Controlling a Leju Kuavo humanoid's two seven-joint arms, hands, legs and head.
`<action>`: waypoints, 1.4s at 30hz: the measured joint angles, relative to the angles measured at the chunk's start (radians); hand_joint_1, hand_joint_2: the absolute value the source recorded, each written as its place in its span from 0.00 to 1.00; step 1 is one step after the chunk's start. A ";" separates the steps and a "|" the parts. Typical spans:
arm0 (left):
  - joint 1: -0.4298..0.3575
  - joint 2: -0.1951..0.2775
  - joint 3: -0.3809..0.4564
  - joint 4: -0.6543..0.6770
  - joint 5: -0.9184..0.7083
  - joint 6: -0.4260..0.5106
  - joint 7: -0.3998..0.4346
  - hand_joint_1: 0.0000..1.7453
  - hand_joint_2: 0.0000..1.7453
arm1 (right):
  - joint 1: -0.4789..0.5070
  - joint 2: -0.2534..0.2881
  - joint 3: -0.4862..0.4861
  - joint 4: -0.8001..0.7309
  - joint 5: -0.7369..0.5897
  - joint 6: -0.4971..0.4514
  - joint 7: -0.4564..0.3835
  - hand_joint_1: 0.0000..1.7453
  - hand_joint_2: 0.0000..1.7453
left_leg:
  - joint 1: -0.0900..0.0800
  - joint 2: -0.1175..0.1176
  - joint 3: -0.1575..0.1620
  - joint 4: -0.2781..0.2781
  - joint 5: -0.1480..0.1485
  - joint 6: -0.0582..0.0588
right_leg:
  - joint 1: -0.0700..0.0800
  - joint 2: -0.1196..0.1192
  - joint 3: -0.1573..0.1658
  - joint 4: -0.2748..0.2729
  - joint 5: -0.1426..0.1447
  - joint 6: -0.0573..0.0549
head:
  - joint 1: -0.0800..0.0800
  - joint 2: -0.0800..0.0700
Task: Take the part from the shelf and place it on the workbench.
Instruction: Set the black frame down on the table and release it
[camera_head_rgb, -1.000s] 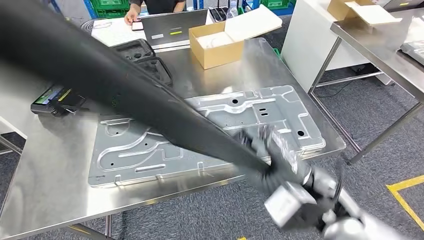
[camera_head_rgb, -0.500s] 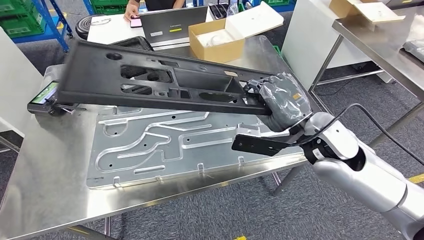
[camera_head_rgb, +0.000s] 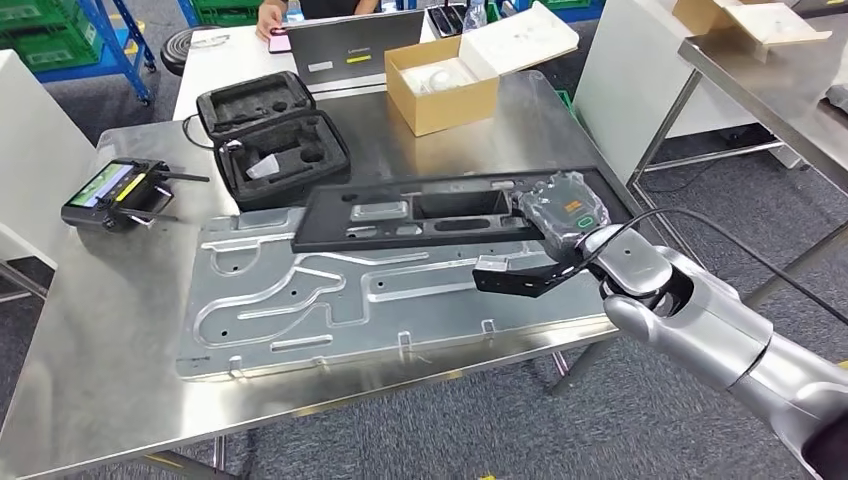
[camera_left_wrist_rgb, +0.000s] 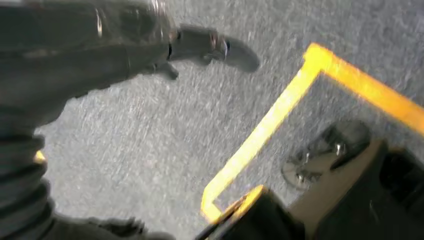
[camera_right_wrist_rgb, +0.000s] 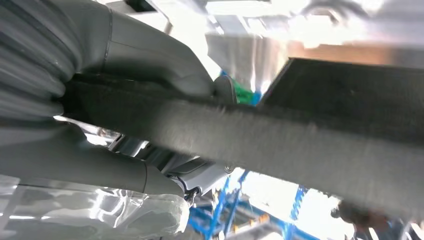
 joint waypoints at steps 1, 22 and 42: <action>0.000 0.000 -0.001 0.000 0.000 0.000 0.000 0.00 1.00 | 0.000 0.001 0.007 0.017 0.001 0.002 0.000 0.75 0.75 | 0.000 0.000 0.001 -0.001 -0.001 -0.005 | -0.002 0.000 0.000 -0.001 0.001 -0.006 | 0.000 0.000; -0.003 -0.004 -0.024 0.000 -0.001 0.026 0.007 0.00 0.00 | 0.009 0.023 0.051 0.237 -0.013 -0.014 0.012 0.00 0.00 | -0.006 0.008 -0.017 -0.008 0.029 0.033 | 0.003 0.006 -0.088 0.244 -0.144 0.008 | 0.001 0.000; 0.001 -0.046 -0.022 -0.003 0.013 0.068 0.058 0.00 0.00 | 0.091 -0.014 -0.054 0.036 0.062 0.005 0.166 0.00 0.00 | -0.001 0.013 -0.024 0.128 -0.065 0.002 | 0.004 0.006 0.018 -0.005 0.002 -0.030 | -0.002 0.000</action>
